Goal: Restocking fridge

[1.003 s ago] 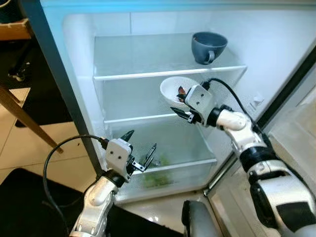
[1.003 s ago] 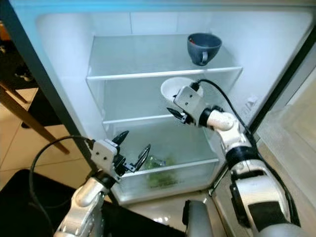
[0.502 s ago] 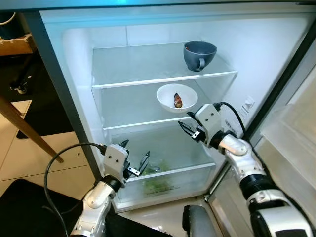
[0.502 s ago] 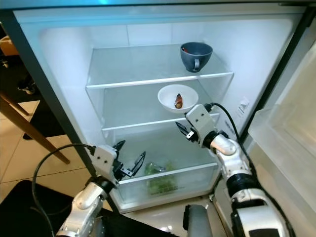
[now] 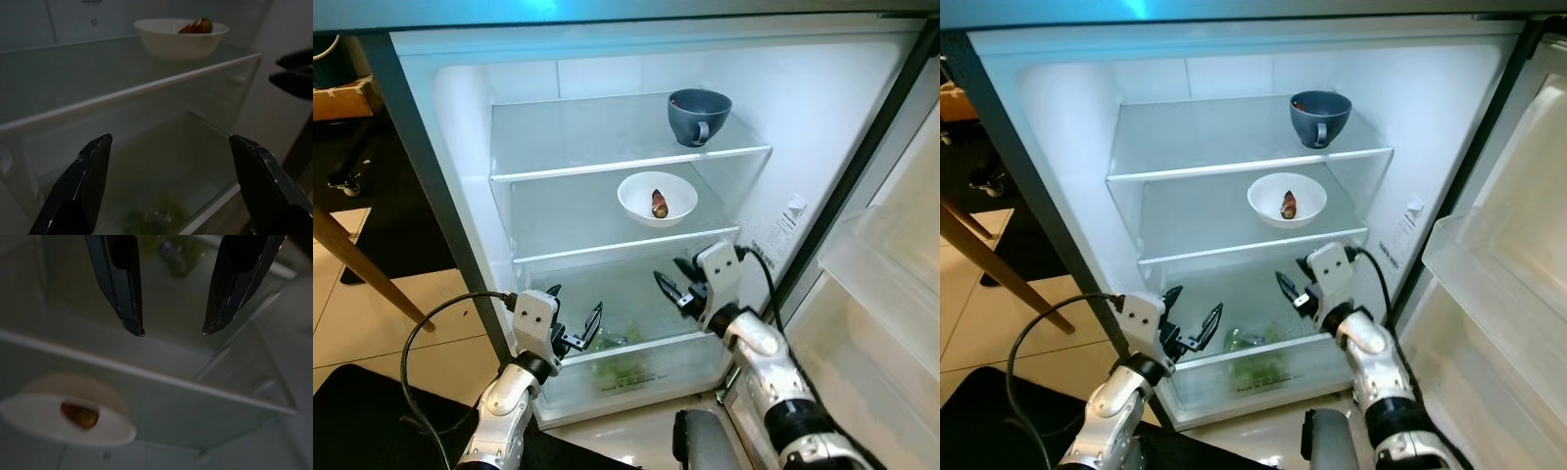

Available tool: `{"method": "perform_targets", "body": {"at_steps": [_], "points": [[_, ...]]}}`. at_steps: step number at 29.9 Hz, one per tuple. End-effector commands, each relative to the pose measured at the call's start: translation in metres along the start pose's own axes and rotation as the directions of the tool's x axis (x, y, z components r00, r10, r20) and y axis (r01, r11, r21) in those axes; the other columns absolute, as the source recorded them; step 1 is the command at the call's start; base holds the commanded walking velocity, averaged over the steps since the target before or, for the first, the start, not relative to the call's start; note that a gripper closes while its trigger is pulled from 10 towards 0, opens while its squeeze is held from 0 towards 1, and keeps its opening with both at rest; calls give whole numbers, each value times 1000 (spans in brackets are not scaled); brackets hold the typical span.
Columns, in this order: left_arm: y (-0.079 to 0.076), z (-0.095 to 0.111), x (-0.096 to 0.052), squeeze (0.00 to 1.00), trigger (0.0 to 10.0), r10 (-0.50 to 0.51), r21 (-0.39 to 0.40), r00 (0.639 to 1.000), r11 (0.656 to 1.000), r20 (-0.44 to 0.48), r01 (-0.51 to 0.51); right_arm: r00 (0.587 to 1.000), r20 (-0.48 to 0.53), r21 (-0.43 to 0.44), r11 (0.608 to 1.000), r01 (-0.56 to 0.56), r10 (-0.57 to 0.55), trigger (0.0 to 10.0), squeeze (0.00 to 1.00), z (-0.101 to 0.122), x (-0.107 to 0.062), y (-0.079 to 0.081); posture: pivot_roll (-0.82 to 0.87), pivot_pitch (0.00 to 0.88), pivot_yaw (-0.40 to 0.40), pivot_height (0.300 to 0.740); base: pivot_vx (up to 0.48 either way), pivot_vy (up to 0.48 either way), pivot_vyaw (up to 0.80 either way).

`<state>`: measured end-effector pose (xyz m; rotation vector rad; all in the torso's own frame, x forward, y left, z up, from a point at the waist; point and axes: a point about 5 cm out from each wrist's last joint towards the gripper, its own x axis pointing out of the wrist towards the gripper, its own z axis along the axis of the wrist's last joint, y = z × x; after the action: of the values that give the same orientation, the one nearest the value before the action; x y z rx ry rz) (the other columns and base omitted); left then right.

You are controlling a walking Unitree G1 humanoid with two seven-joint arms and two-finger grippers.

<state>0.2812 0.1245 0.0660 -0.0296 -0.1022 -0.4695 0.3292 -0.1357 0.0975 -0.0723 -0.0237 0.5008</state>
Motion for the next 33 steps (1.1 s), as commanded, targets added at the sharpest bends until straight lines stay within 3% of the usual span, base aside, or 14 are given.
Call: {"method": "perform_targets", "body": {"at_steps": [1,4,8,11,26,33], "points": [[-3,-8,-6,0,10000,9,-35,1000,999,-14,-9,1000,-19,53,999,7,-6,10000,0,-7,-4,5,-65,46,-7,447,0,0,0],[-4,-10,-7,0,10000,7,-37,1000,999,-16,-8,1000,-24,68,998,9,-7,10000,0,-9,-5,7,-65,46,-7,447,0,0,0],[-4,-14,-12,0,10000,13,-55,1000,998,-25,-14,999,-50,151,989,14,-6,10000,0,-18,-11,11,-64,49,0,447,0,0,0],[-2,-13,-13,0,10000,39,-101,999,994,-11,-40,997,-70,186,982,33,-20,10000,0,-26,-20,12,-64,53,3,447,0,0,0],[-3,-29,-26,0,10000,-18,-95,996,995,-83,10,991,-129,228,972,57,-28,10000,0,-42,-33,14,-69,59,11,447,0,0,0],[-2,-39,-38,0,10000,-13,-92,992,996,-128,1,982,-183,254,963,91,-44,10000,0,-58,-45,11,-63,57,13,487,0,0,0]]}}
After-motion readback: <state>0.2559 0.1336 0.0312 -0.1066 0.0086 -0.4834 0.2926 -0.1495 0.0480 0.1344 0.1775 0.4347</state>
